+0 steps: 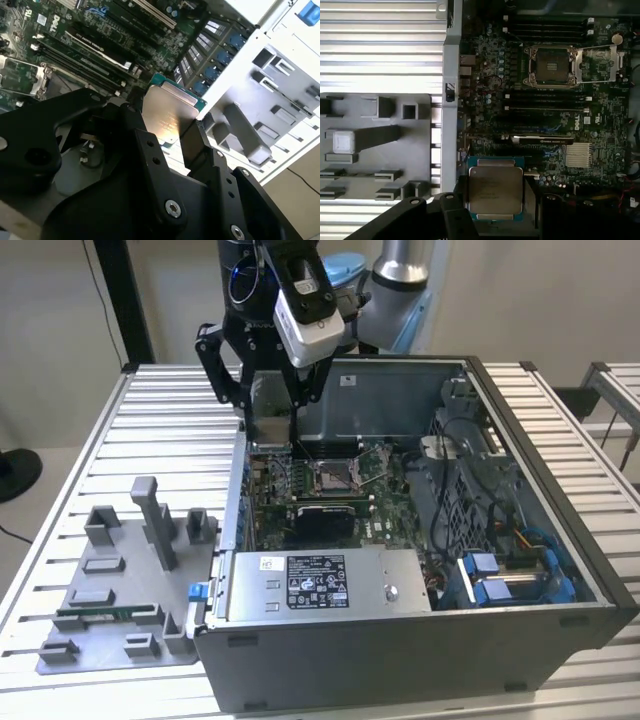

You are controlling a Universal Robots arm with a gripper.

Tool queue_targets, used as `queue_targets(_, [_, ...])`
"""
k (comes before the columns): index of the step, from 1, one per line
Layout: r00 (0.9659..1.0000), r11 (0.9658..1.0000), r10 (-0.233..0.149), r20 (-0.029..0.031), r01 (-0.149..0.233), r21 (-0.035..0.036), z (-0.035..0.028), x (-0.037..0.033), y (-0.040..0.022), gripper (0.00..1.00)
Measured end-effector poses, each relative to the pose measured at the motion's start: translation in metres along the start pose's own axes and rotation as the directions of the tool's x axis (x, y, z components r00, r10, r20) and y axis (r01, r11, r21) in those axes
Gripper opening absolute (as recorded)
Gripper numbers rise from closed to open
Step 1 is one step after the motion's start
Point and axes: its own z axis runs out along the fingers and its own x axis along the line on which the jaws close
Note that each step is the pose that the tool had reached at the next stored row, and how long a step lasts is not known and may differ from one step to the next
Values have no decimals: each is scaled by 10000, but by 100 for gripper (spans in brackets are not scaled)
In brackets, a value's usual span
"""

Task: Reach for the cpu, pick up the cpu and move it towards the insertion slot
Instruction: 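Pick up the cpu and move it towards the insertion slot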

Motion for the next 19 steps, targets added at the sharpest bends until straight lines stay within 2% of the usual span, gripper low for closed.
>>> queue_targets(6, [10000, 10000, -1, 0, 1, 0, 0, -183, 1, 0])
queue_targets(19, [10000, 10000, -3, 0, 3, 0, 0, -721, 5, 0])
